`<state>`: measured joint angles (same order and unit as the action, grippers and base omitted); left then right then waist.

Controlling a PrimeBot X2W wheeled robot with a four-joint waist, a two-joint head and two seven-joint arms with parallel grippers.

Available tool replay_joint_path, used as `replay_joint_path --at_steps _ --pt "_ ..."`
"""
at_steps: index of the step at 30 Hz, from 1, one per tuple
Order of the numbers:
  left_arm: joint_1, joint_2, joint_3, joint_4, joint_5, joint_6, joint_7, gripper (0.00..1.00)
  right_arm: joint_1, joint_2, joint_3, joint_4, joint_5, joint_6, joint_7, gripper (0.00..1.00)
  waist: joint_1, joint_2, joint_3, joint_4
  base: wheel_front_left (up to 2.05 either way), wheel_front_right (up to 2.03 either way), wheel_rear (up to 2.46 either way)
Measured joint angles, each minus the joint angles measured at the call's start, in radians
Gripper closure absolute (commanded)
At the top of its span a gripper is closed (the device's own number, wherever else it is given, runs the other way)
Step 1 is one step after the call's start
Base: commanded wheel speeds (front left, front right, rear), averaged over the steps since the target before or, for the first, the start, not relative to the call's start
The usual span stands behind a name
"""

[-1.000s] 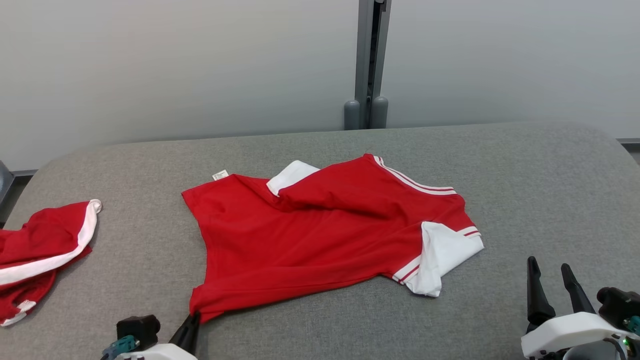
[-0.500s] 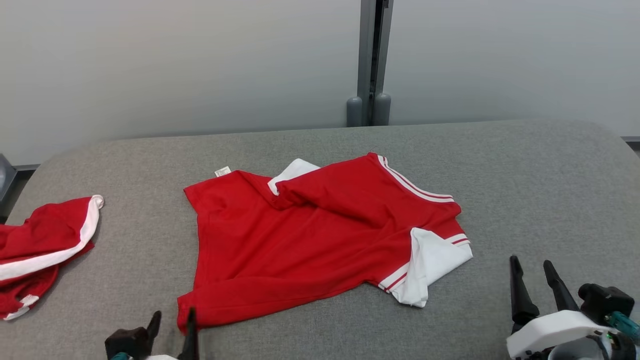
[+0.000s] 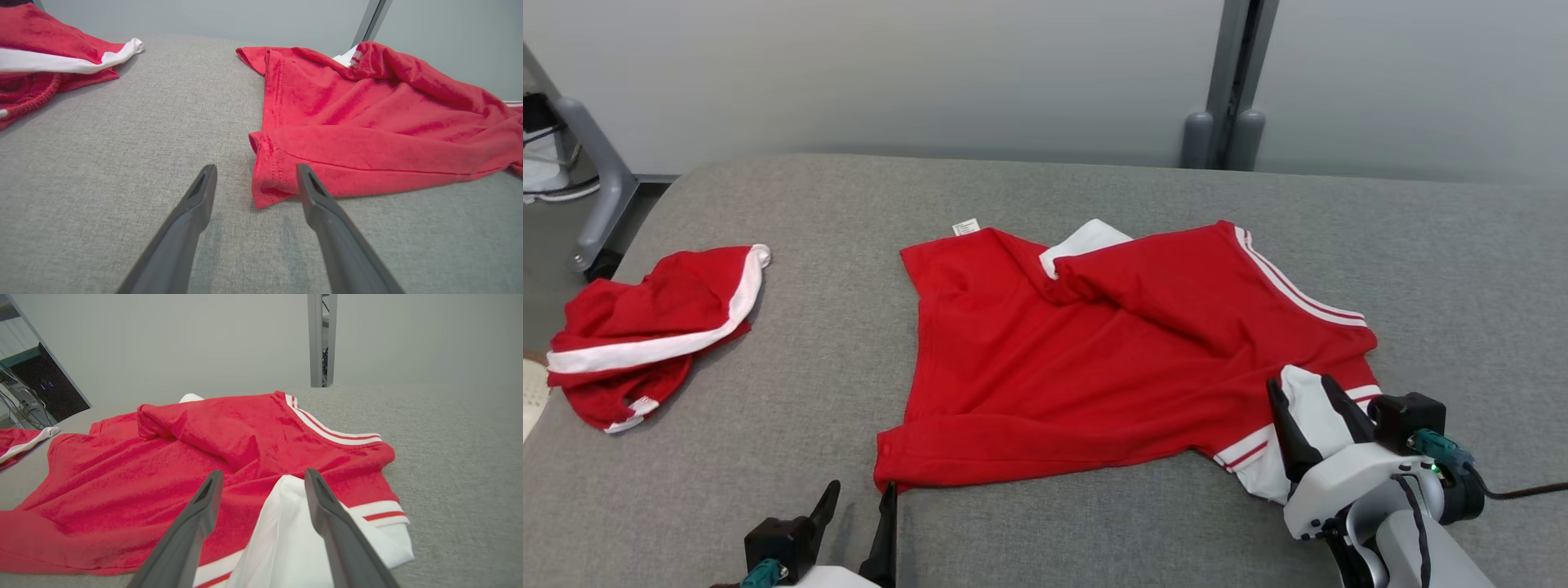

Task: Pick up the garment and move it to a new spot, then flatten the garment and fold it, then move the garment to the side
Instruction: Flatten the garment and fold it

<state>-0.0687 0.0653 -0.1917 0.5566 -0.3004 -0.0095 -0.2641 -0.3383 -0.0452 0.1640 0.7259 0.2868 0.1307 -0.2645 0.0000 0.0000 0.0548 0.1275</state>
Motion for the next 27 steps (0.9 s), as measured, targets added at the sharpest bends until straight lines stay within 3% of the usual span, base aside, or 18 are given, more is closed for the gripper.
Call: replay_joint_path --at_steps 6,9,10,11,12,13,22,23,24,27 --pt "-0.004 -0.011 0.026 0.022 0.016 -0.025 0.000 0.00 -0.085 -0.001 -0.051 0.171 -0.059 0.000 0.000 0.00 0.0000 0.0000 0.033 0.058 0.00 0.00 0.00" --pt "-0.004 -0.013 0.036 0.023 0.024 -0.033 0.000 0.00 -0.101 -0.002 -0.070 0.218 -0.077 0.000 0.000 0.08 0.0000 0.0000 0.045 0.070 0.00 0.00 0.00" --pt "-0.004 -0.014 0.039 0.023 0.027 -0.034 0.000 0.00 -0.102 -0.001 -0.071 0.226 -0.077 0.000 0.000 0.22 0.0000 0.0000 0.048 0.070 0.00 0.00 0.00" --pt "-0.006 -0.014 0.040 0.023 0.028 -0.035 0.000 0.00 -0.103 -0.001 -0.072 0.232 -0.078 0.000 0.000 0.51 0.0000 0.0000 0.049 0.070 0.00 0.00 0.00" --pt "-0.010 -0.015 0.041 0.023 0.029 -0.039 0.000 0.00 -0.103 0.000 -0.079 0.233 -0.079 0.000 0.000 0.70 0.0000 0.0000 0.049 0.068 0.00 0.00 0.00" --pt "-0.016 -0.015 0.042 0.023 0.031 -0.042 0.000 0.00 -0.103 -0.001 -0.086 0.232 -0.081 0.000 0.000 1.00 0.0000 0.0000 0.049 0.065 0.00 0.00 0.00" --pt "-0.018 -0.017 0.040 -0.017 0.031 -0.042 0.000 0.00 0.011 -0.002 -0.200 0.074 -0.039 0.000 0.000 1.00 0.0000 0.0000 0.014 0.003 0.00 0.00 0.00" --pt "-0.009 -0.016 0.046 -0.022 0.031 -0.034 0.000 0.00 0.054 -0.002 -0.214 0.056 -0.040 0.000 0.000 0.19 0.0000 0.0000 -0.001 -0.016 0.00 0.00 0.00" --pt "-0.001 -0.016 0.049 -0.023 0.031 -0.031 0.000 0.00 0.076 -0.002 -0.219 0.050 -0.040 0.000 0.000 0.00 0.0000 0.0000 -0.010 -0.028 0.00 0.00 0.00" --pt "0.011 -0.017 0.060 -0.025 0.031 -0.020 0.000 0.00 0.124 -0.001 -0.253 0.013 -0.049 0.000 0.000 0.00 0.0000 0.0000 -0.031 -0.063 0.00 0.00 0.00"
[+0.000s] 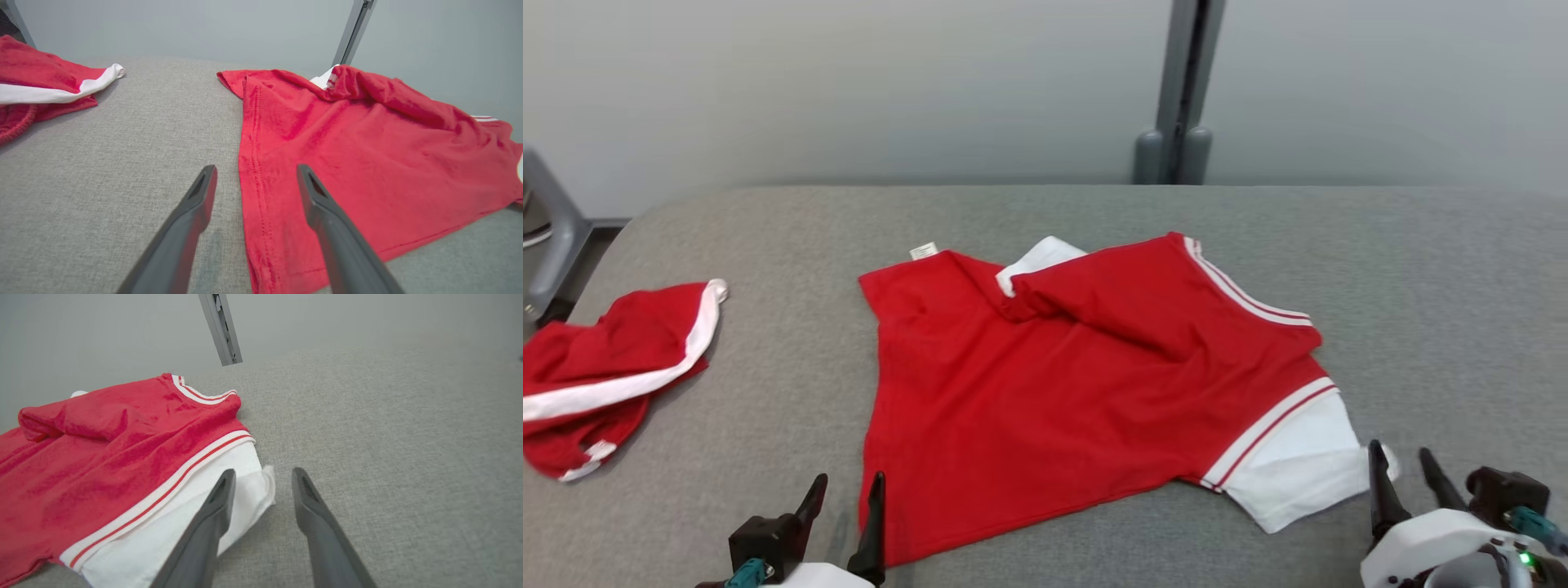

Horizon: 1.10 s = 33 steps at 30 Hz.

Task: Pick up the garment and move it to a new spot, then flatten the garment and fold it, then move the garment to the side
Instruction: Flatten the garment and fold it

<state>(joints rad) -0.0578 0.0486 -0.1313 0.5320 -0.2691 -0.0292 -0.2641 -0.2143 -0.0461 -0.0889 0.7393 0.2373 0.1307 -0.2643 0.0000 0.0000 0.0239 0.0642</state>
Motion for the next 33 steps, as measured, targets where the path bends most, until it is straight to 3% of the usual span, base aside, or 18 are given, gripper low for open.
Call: replay_joint_path --at_steps 8,17,33 --pt "0.013 0.000 0.044 -0.008 0.009 0.042 0.000 0.00 0.055 -0.001 -0.047 -0.114 -0.020 0.000 0.000 0.00 0.0000 0.0001 -0.036 -0.076 0.00 0.00 0.00" --pt "0.035 0.000 0.079 -0.035 0.045 0.074 0.000 0.00 0.082 -0.001 0.045 -0.336 -0.084 0.000 0.000 0.00 0.0000 0.0000 -0.057 -0.085 0.00 0.00 0.00" --pt "0.074 0.000 0.078 -0.055 0.053 0.065 0.000 0.00 0.126 -0.001 0.098 -0.322 -0.111 0.000 0.000 0.00 0.0000 0.0000 -0.064 -0.061 0.00 0.00 0.00"
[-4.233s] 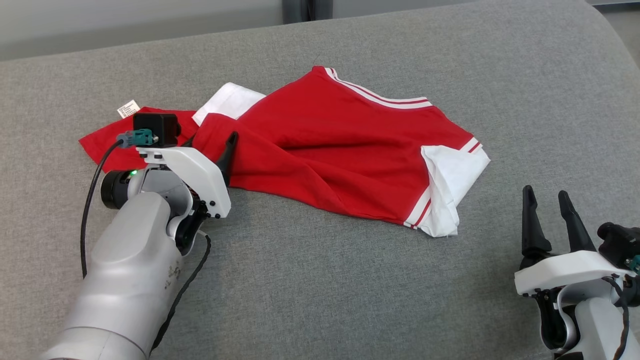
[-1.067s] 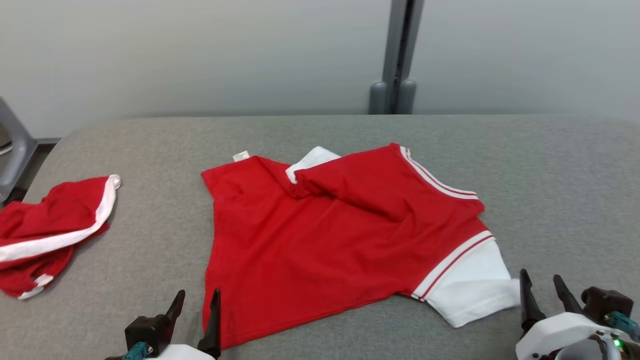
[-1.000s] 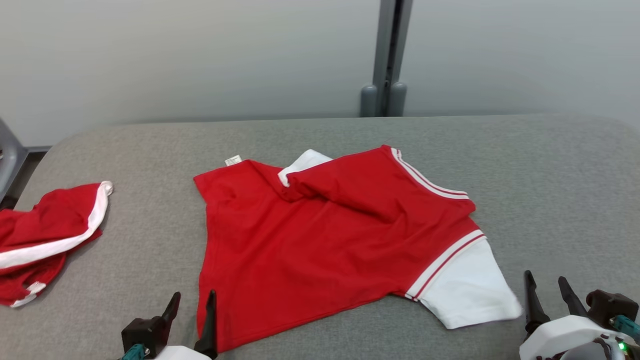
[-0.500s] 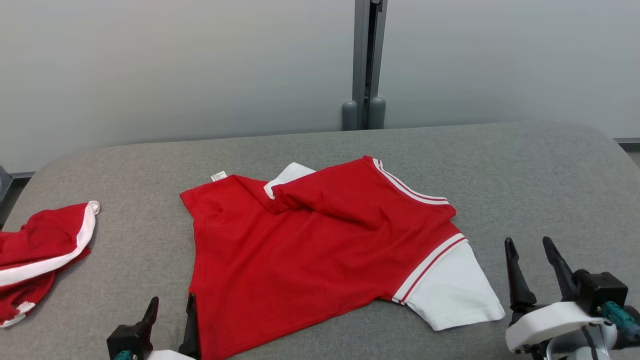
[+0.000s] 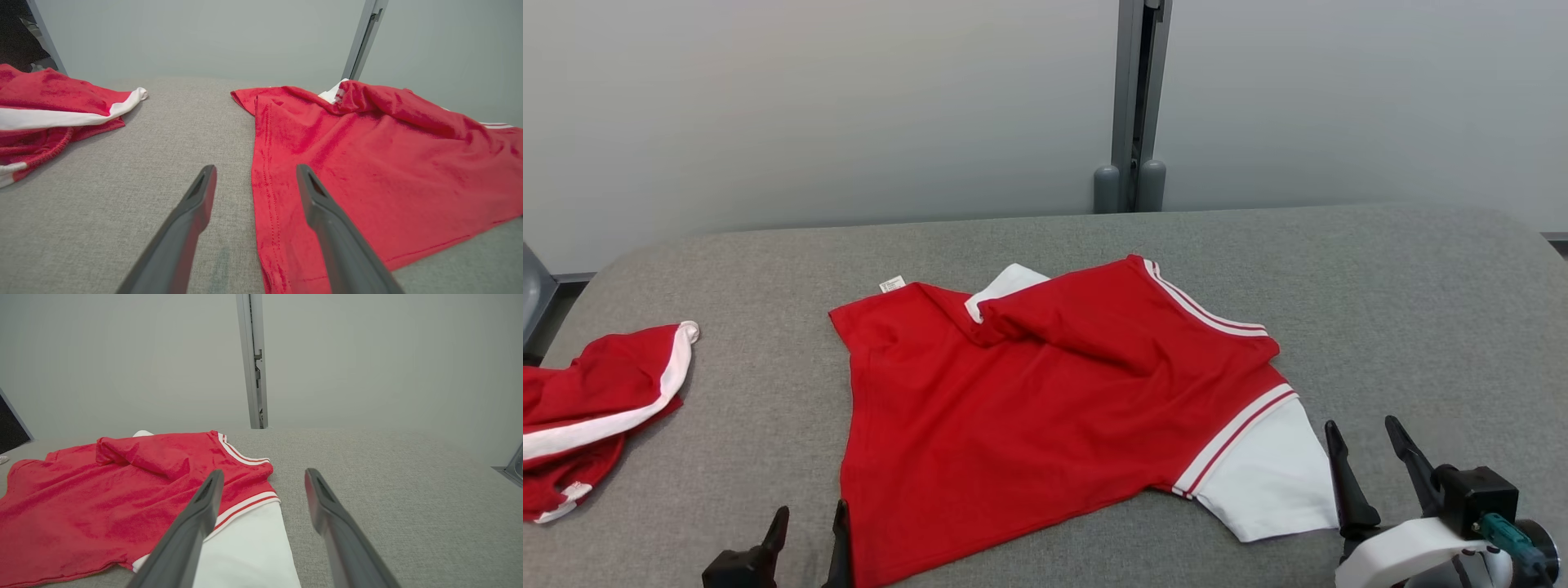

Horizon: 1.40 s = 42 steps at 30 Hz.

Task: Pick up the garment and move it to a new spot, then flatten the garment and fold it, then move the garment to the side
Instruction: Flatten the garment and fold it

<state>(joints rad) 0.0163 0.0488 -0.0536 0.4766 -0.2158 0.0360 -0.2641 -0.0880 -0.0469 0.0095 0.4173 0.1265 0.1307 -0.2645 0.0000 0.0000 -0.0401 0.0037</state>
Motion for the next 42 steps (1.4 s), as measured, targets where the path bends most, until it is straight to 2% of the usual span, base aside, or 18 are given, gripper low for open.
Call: replay_joint_path --at_steps 8,18,19,20,21,22,23,24,25,27,34,41,42 --pt "-0.011 -0.001 -0.066 0.119 -0.099 -0.035 0.000 0.00 -0.002 0.000 -0.006 0.052 -0.011 0.000 0.000 0.00 0.0000 0.0000 0.039 -0.002 0.00 0.00 0.00" --pt "-0.045 -0.001 -0.101 0.165 -0.144 -0.026 0.000 0.00 -0.027 0.000 -0.036 0.081 -0.023 0.000 0.000 0.00 0.0000 0.0000 0.090 -0.013 0.00 0.00 0.00" --pt "-0.045 -0.001 -0.105 0.164 -0.146 -0.026 0.000 0.19 -0.026 0.000 -0.040 0.084 -0.024 0.000 0.000 0.00 0.0000 0.0000 0.092 -0.013 0.00 0.00 0.00" --pt "-0.045 -0.001 -0.109 0.162 -0.146 -0.025 0.000 0.52 -0.027 0.000 -0.043 0.089 -0.023 0.000 0.000 0.00 0.0000 0.0000 0.094 -0.011 0.00 0.00 0.00" --pt "-0.045 -0.001 -0.114 0.162 -0.147 -0.024 0.000 0.64 -0.027 0.000 -0.046 0.094 -0.024 0.000 0.000 0.00 0.0000 0.0000 0.097 -0.010 0.00 0.00 0.00" --pt "-0.045 -0.001 -0.118 0.164 -0.149 -0.020 0.000 0.66 -0.027 0.000 -0.049 0.098 -0.024 0.000 0.000 0.00 0.0000 0.0000 0.100 -0.008 0.00 0.00 0.00" --pt "-0.045 -0.001 -0.121 0.167 -0.152 -0.016 0.000 0.62 -0.028 0.000 -0.052 0.104 -0.025 0.000 0.000 0.00 0.0000 0.0000 0.102 -0.006 0.00 0.00 0.00" --pt "-0.045 -0.001 -0.122 0.168 -0.153 -0.016 0.000 0.54 -0.030 0.000 -0.054 0.109 -0.025 0.000 0.000 0.00 0.0000 0.0000 0.103 -0.004 0.00 0.00 0.00" --pt "-0.045 0.000 -0.124 0.170 -0.154 -0.016 0.000 0.64 -0.031 0.000 -0.056 0.112 -0.025 0.000 0.000 0.00 0.0000 0.0000 0.105 -0.002 0.00 0.00 0.00" --pt "-0.045 0.000 -0.131 0.180 -0.154 -0.017 0.000 1.00 -0.034 0.000 -0.058 0.125 -0.023 0.000 0.000 0.00 0.0000 0.0000 0.108 0.000 0.00 0.00 0.00" --pt "-0.057 -0.001 -0.130 0.175 -0.137 -0.022 0.000 1.00 -0.047 0.000 -0.064 0.204 -0.008 0.000 0.000 0.00 0.0000 0.0000 0.117 0.010 0.00 0.00 0.00" --pt "-0.066 -0.001 -0.120 0.159 -0.117 -0.028 0.000 1.00 -0.108 -0.002 -0.049 0.376 -0.002 0.000 -0.001 0.00 0.0000 0.0000 0.135 0.035 0.00 0.00 0.00" --pt "-0.067 -0.001 -0.119 0.156 -0.115 -0.033 0.000 1.00 -0.119 -0.004 -0.041 0.396 0.001 0.000 -0.002 0.03 0.0000 0.0000 0.137 0.038 0.00 0.00 0.00"
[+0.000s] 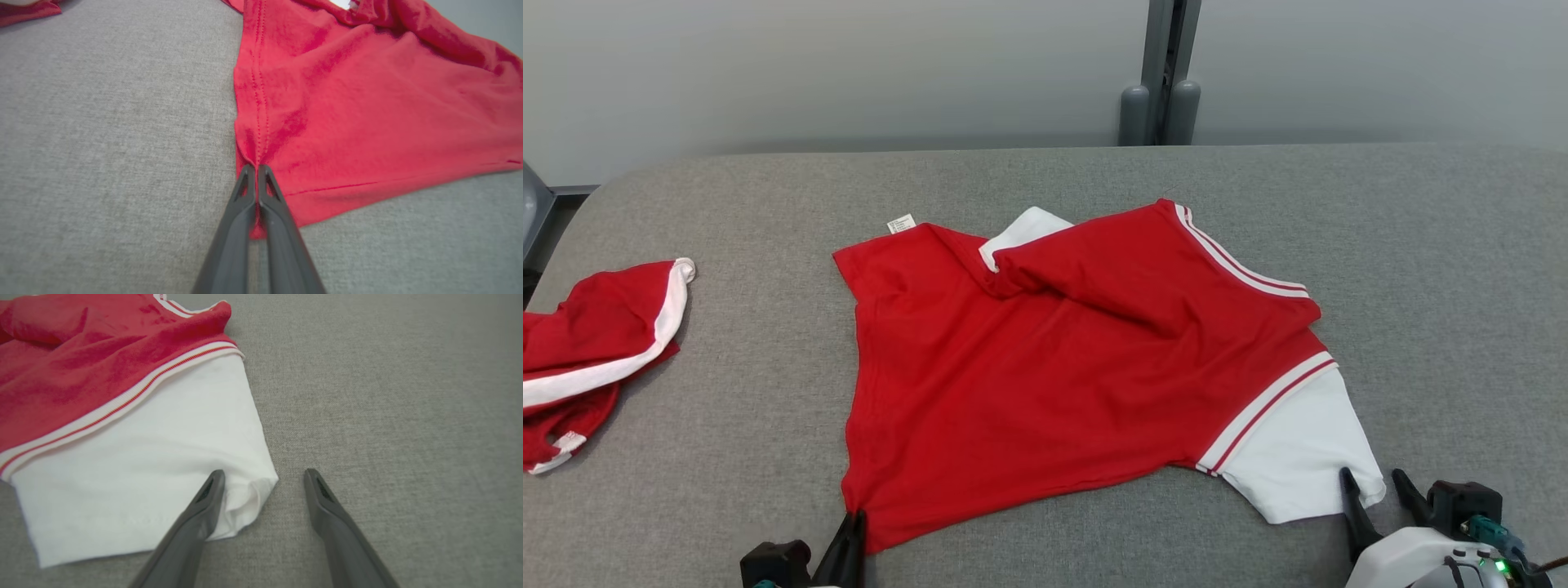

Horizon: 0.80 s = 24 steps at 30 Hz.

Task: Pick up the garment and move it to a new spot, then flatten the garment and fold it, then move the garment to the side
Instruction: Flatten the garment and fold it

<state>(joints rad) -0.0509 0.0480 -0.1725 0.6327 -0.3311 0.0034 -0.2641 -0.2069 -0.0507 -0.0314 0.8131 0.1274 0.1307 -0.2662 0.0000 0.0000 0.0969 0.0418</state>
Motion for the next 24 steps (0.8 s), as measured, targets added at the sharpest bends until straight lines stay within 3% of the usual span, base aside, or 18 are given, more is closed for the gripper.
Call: replay_joint_path --at_steps 1,2,3,9,15,19,24 --pt "-0.001 0.001 0.001 -0.003 0.000 -0.005 0.000 1.00 -0.010 -0.001 0.007 0.014 0.010 0.000 -0.002 0.65 0.0000 0.0000 0.002 0.002 0.00 0.00 0.00" --pt "-0.002 0.000 0.003 -0.008 0.000 -0.006 0.000 1.00 -0.015 -0.002 0.011 0.021 0.017 0.000 -0.003 0.96 0.0000 0.0000 0.004 0.004 0.00 0.00 0.00" --pt "-0.004 0.000 0.005 -0.013 0.000 -0.008 0.000 1.00 -0.022 -0.002 0.017 0.032 0.022 0.000 -0.003 1.00 0.0000 0.0000 0.005 0.006 0.00 0.00 0.00" --pt "-0.015 0.000 0.035 -0.076 0.008 -0.015 0.000 1.00 -0.028 0.003 0.018 0.001 0.077 0.000 0.002 1.00 0.0000 0.0000 -0.009 0.006 0.00 0.00 0.00" --pt "-0.082 0.002 0.088 -0.200 0.066 -0.048 0.000 1.00 -0.046 0.004 0.029 -0.206 0.158 0.000 0.002 1.00 0.0000 0.0000 -0.061 -0.006 0.00 0.00 0.00" --pt "-0.186 0.047 0.121 -0.255 0.113 -0.073 0.000 1.00 -0.134 -0.002 0.034 -0.339 0.177 0.000 0.002 1.00 0.0000 0.0000 -0.095 -0.019 0.00 0.00 0.00" --pt "-0.358 0.121 0.153 -0.295 0.151 -0.090 0.000 1.00 -0.262 -0.058 0.039 -0.449 0.205 0.000 0.002 1.00 0.0000 0.0000 -0.125 -0.037 0.00 0.00 0.00"
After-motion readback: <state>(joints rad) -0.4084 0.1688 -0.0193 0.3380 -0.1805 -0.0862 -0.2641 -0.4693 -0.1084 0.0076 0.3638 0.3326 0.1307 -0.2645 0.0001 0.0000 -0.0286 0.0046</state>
